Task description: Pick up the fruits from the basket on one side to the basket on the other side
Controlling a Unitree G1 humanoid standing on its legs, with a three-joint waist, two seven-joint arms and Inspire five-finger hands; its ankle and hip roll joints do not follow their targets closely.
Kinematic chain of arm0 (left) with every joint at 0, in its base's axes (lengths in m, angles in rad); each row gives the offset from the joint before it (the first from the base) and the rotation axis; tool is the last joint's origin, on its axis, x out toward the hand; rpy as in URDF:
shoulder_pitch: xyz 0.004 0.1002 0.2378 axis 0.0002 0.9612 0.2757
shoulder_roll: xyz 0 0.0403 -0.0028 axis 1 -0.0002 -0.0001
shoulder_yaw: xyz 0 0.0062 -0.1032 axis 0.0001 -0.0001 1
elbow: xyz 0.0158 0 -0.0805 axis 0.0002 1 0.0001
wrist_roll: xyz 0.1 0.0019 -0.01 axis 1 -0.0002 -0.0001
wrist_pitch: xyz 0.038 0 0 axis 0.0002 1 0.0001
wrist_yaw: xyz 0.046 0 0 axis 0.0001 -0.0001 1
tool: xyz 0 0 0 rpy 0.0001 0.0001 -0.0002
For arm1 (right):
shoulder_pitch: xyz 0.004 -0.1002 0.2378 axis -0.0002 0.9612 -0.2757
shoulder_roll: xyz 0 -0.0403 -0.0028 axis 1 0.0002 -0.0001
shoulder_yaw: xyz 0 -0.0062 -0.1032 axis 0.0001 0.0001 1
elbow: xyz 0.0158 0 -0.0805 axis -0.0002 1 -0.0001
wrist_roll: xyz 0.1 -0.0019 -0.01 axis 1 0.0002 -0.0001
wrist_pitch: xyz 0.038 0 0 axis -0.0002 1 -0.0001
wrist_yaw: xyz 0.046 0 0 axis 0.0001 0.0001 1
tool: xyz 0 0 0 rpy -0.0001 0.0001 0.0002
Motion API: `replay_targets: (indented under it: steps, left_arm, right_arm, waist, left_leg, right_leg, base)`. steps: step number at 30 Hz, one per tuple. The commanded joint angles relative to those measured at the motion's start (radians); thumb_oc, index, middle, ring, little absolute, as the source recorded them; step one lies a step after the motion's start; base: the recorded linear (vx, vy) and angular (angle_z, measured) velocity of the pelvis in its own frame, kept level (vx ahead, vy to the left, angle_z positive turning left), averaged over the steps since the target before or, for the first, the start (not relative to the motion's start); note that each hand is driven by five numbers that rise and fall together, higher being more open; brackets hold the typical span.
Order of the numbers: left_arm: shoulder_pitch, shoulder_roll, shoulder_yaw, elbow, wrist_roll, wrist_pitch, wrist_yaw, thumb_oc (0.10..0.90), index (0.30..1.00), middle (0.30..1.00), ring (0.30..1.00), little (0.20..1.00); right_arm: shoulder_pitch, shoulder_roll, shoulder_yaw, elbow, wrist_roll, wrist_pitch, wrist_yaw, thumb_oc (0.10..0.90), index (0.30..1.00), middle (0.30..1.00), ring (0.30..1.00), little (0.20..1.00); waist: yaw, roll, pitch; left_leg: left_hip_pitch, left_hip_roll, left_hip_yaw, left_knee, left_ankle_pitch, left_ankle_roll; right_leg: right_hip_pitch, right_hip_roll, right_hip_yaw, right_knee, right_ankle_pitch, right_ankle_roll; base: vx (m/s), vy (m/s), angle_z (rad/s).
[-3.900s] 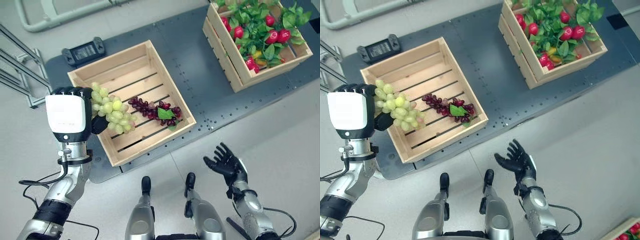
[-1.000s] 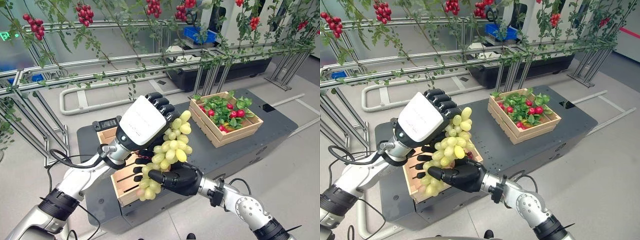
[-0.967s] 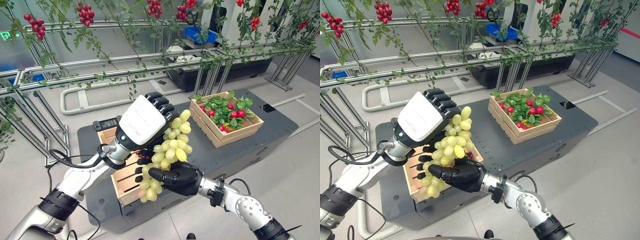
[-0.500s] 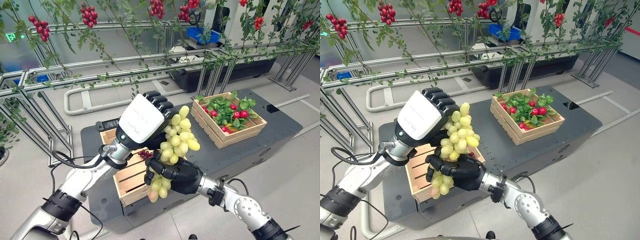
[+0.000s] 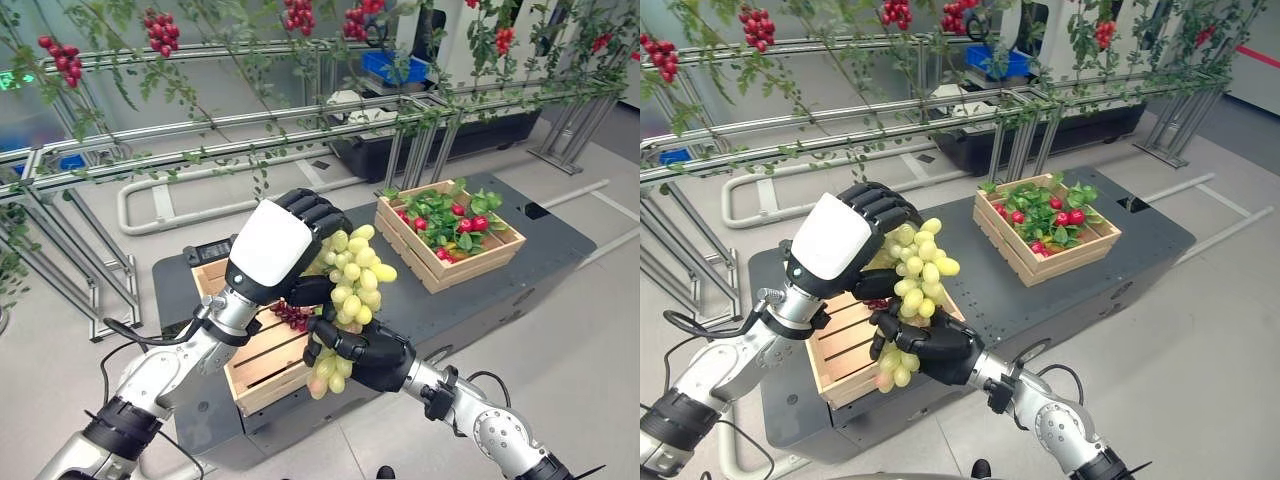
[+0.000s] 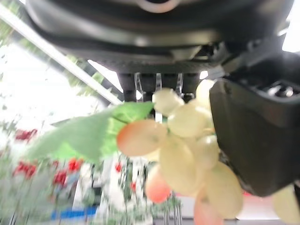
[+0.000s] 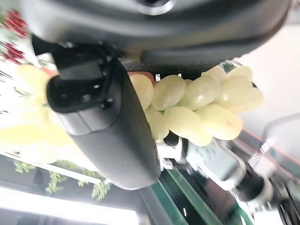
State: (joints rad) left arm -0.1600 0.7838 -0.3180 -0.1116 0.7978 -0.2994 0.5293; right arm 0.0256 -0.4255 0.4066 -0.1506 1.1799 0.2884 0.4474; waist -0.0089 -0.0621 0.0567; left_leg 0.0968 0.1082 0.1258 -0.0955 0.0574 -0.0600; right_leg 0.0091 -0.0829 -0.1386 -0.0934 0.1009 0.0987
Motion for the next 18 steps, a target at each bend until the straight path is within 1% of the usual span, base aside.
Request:
replay_targets:
  steps: [1,4,5,6,7,8,9,10,11,12,13,14,16,17,18]
  left_arm:
    - [-0.071,0.025,0.081,-0.002,-0.131,-0.035,-0.011,0.800,0.900,0.900,0.900,0.900]
    - [-0.066,0.030,0.088,-0.014,-0.176,-0.036,-0.033,0.800,0.900,0.900,0.900,0.900]
    - [-0.058,0.021,0.092,-0.020,-0.196,-0.032,-0.060,0.800,0.900,0.900,0.900,0.900]
    - [-0.057,0.019,0.093,-0.018,-0.210,-0.038,-0.077,0.800,0.900,0.900,0.900,0.900]
    - [-0.056,0.017,0.092,-0.018,-0.230,-0.041,-0.099,0.800,0.900,0.900,0.900,0.900]
    - [-0.050,0.008,0.086,-0.017,-0.232,-0.036,-0.110,0.800,0.900,0.900,0.900,0.900]
    - [-0.050,0.007,0.086,-0.017,-0.233,-0.036,-0.112,0.800,0.900,0.900,0.900,0.900]
    - [-0.047,0.000,0.076,-0.015,-0.276,-0.032,-0.146,0.800,0.900,0.900,0.900,0.900]
    - [-0.042,-0.008,0.075,-0.012,-0.297,-0.036,-0.163,0.800,0.900,0.900,0.900,0.900]
    - [-0.039,-0.021,0.074,-0.015,-0.304,-0.037,-0.183,0.800,0.900,0.900,0.900,0.900]
    - [-0.035,-0.027,0.075,-0.019,-0.333,-0.043,-0.208,0.800,0.900,0.900,0.900,0.900]
    - [-0.030,-0.031,0.080,-0.022,-0.368,-0.042,-0.232,0.800,0.900,0.900,0.900,0.900]
    - [-0.011,-0.045,0.094,-0.037,-0.502,-0.063,-0.340,0.800,0.900,0.900,0.900,0.900]
    - [-0.002,-0.048,0.102,-0.042,-0.589,-0.082,-0.402,0.800,0.900,0.900,0.900,0.900]
    - [0.009,-0.059,0.113,-0.048,-0.705,-0.111,-0.478,0.800,0.900,0.900,0.900,0.900]
  right_arm:
    - [-0.086,0.029,-0.206,-0.051,0.040,-0.221,-0.028,0.400,0.300,0.300,0.300,0.300]
    - [-0.086,0.020,-0.219,-0.052,0.012,-0.247,-0.034,0.400,0.300,0.300,0.300,0.300]
    - [-0.087,0.019,-0.228,-0.052,0.005,-0.256,-0.037,0.400,0.300,0.300,0.300,0.300]
    - [-0.086,0.020,-0.231,-0.049,-0.004,-0.267,-0.041,0.400,0.300,0.300,0.300,0.300]
    - [-0.089,0.017,-0.233,-0.048,-0.008,-0.280,-0.046,0.400,0.300,0.300,0.300,0.300]
    - [-0.092,0.017,-0.235,-0.049,0.002,-0.284,-0.052,0.400,0.300,0.300,0.300,0.300]
    - [-0.092,0.017,-0.235,-0.049,0.004,-0.285,-0.054,0.400,0.300,0.300,0.300,0.300]
    - [-0.098,0.025,-0.235,-0.043,-0.005,-0.305,-0.084,0.400,0.300,0.300,0.300,0.300]
    - [-0.103,0.025,-0.235,-0.036,-0.020,-0.317,-0.098,0.400,0.300,0.300,0.300,0.300]
    - [-0.107,0.029,-0.234,-0.034,-0.046,-0.323,-0.111,0.400,0.300,0.300,0.300,0.300]
    - [-0.106,0.033,-0.233,-0.033,-0.092,-0.328,-0.122,0.400,0.300,0.300,0.300,0.300]
    - [-0.107,0.033,-0.229,-0.029,-0.137,-0.326,-0.124,0.400,0.300,0.300,0.300,0.300]
    - [-0.117,0.018,-0.212,-0.011,-0.188,-0.323,-0.133,0.400,0.300,0.300,0.300,0.300]
    - [-0.117,0.016,-0.209,-0.001,-0.203,-0.328,-0.131,0.400,0.300,0.300,0.300,0.300]
    - [-0.116,0.011,-0.214,0.008,-0.207,-0.335,-0.135,0.400,0.300,0.300,0.300,0.300]
  waist:
    - [-0.009,0.000,0.005]
    - [-0.007,-0.002,0.014]
    - [-0.004,-0.004,0.019]
    - [-0.003,-0.004,0.020]
    - [0.002,-0.006,0.020]
    - [0.007,-0.004,0.019]
    - [0.007,-0.004,0.019]
    - [0.018,0.001,0.019]
    - [0.024,0.003,0.019]
    - [0.026,0.005,0.019]
    - [0.027,0.006,0.020]
    - [0.030,0.004,0.022]
    - [0.046,0.001,0.029]
    - [0.051,0.002,0.030]
    - [0.052,0.006,0.030]
  left_leg:
    - [0.031,0.022,-0.003,0.008,-0.080,-0.008]
    - [0.023,0.026,-0.020,0.008,-0.071,-0.007]
    - [0.019,0.021,-0.041,0.008,-0.068,-0.003]
    - [0.017,0.017,-0.048,0.008,-0.067,-0.001]
    - [0.007,0.004,-0.068,0.008,-0.059,0.003]
    - [0.002,-0.018,-0.108,0.008,-0.061,0.011]
    - [0.002,-0.020,-0.110,0.008,-0.061,0.012]
    - [-0.009,-0.069,-0.184,0.028,-0.079,0.026]
    - [-0.019,-0.099,-0.220,0.052,-0.094,0.035]
    - [-0.031,-0.125,-0.230,0.090,-0.115,0.043]
    - [-0.040,-0.141,-0.238,0.121,-0.130,0.047]
    - [-0.052,-0.157,-0.261,0.160,-0.143,0.051]
    - [-0.075,-0.192,-0.324,0.215,-0.160,0.063]
    - [-0.077,-0.199,-0.333,0.224,-0.165,0.065]
    - [-0.072,-0.200,-0.325,0.216,-0.164,0.068]
  right_leg:
    - [0.058,0.030,0.006,0.006,-0.077,0.015]
    - [0.050,0.045,0.031,0.006,-0.076,0.008]
    - [0.045,0.058,0.062,0.006,-0.077,0.004]
    - [0.045,0.060,0.071,0.006,-0.077,0.003]
    - [0.037,0.062,0.087,0.006,-0.071,0.001]
    - [0.034,0.068,0.108,0.006,-0.070,-0.001]
    - [0.034,0.068,0.110,0.006,-0.070,-0.001]
    - [0.035,0.074,0.151,0.006,-0.068,0.000]
    - [0.034,0.074,0.173,0.006,-0.066,0.003]
    - [0.035,0.071,0.197,0.006,-0.062,0.004]
    - [0.036,0.068,0.212,0.006,-0.059,0.005]
    - [0.036,0.062,0.228,0.006,-0.054,0.006]
    - [0.035,0.057,0.271,0.006,-0.040,0.007]
    - [0.035,0.054,0.282,0.007,-0.037,0.010]
    - [0.034,0.048,0.281,0.008,-0.034,0.013]
  base:
    - [-0.02,-0.161,-0.08]
    - [-0.03,-0.108,-0.25]
    - [-0.01,-0.074,-0.14]
    - [-0.04,-0.072,-0.32]
    - [-0.04,-0.005,-0.56]
    - [-0.04,0.007,-0.61]
    - [0.00,0.058,-0.62]
    - [0.00,0.069,-0.63]
    - [-0.01,0.140,-0.79]
    - [-0.01,0.161,-0.98]
    - [-0.02,0.188,-1.00]
    - [-0.02,0.185,-0.93]
    - [-0.05,0.245,-0.74]
    - [-0.07,0.294,-0.98]
    - [-0.05,0.187,-0.91]
